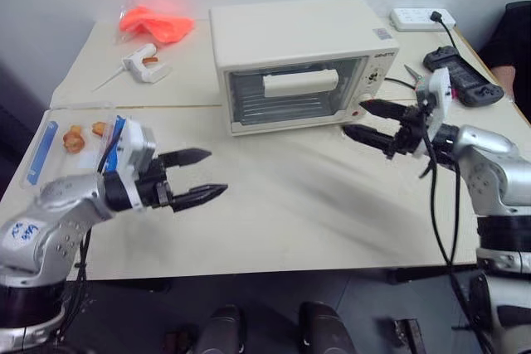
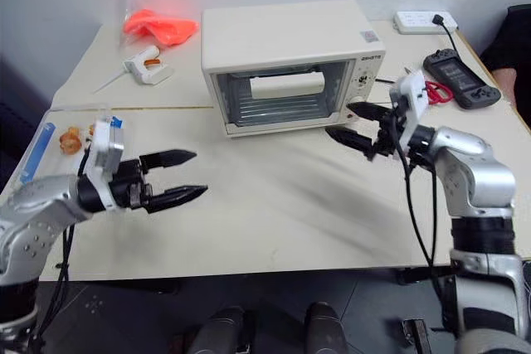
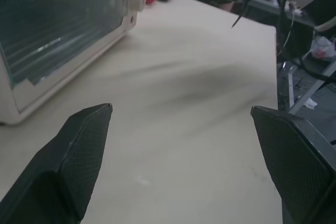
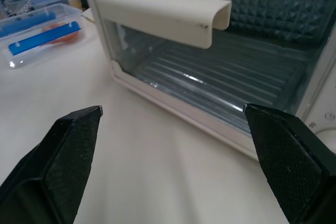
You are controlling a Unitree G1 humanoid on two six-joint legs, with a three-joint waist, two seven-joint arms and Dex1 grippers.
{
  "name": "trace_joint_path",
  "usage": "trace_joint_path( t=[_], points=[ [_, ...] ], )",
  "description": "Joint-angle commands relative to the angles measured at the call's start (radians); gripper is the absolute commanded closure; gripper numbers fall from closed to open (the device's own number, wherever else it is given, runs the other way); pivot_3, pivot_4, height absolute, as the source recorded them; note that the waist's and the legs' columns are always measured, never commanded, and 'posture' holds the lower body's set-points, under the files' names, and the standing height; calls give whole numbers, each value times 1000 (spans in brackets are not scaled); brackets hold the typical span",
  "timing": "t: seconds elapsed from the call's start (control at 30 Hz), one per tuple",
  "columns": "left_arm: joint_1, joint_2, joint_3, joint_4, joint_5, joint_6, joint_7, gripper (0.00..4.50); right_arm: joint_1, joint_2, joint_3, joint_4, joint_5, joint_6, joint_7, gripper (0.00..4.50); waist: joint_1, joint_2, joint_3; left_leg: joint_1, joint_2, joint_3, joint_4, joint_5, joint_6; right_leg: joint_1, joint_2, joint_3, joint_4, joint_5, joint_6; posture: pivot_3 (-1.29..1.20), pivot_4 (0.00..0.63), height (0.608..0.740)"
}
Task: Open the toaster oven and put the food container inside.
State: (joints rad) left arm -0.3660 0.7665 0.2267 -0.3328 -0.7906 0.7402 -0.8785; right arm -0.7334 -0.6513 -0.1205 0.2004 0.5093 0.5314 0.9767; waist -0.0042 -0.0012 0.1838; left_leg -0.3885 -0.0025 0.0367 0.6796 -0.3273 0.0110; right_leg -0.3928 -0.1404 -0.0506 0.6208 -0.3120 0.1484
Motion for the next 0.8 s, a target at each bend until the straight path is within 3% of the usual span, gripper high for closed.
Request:
trace_joint_path(
  t=[0.03, 0.2, 0.43, 0.8],
  points=[
    [-98, 11, -23, 33, -14, 9, -28, 0, -55, 23, 25, 52, -39, -61, 13, 14, 1, 0, 0, -1, -1, -1, 0, 0, 0, 0, 0, -1, 0, 0, 0, 0, 150, 740],
    [-205, -15, -89, 83, 33, -22, -49, 0, -133, 73, 57, 136, -81, -112, 26, 14, -1, 0, 0, -1, -1, 0, 0, 0, 0, 0, 1, -1, -1, 0, 0, 0, 150, 740],
    [-243, -43, -115, 115, 66, -50, -53, 0, -191, 115, 59, 158, -86, -126, 42, 14, -11, 0, 0, -1, 0, -1, 1, 1, -2, 0, 3, -1, 1, 0, 0, 0, 150, 740],
    [-300, -73, -114, 182, 109, -94, -39, 0, -78, 115, 49, -83, 30, -29, 127, 14, -24, -1, 1, -1, 0, -1, 1, 1, -2, -1, 3, -1, 1, 0, 0, 0, 150, 740]
  ],
)
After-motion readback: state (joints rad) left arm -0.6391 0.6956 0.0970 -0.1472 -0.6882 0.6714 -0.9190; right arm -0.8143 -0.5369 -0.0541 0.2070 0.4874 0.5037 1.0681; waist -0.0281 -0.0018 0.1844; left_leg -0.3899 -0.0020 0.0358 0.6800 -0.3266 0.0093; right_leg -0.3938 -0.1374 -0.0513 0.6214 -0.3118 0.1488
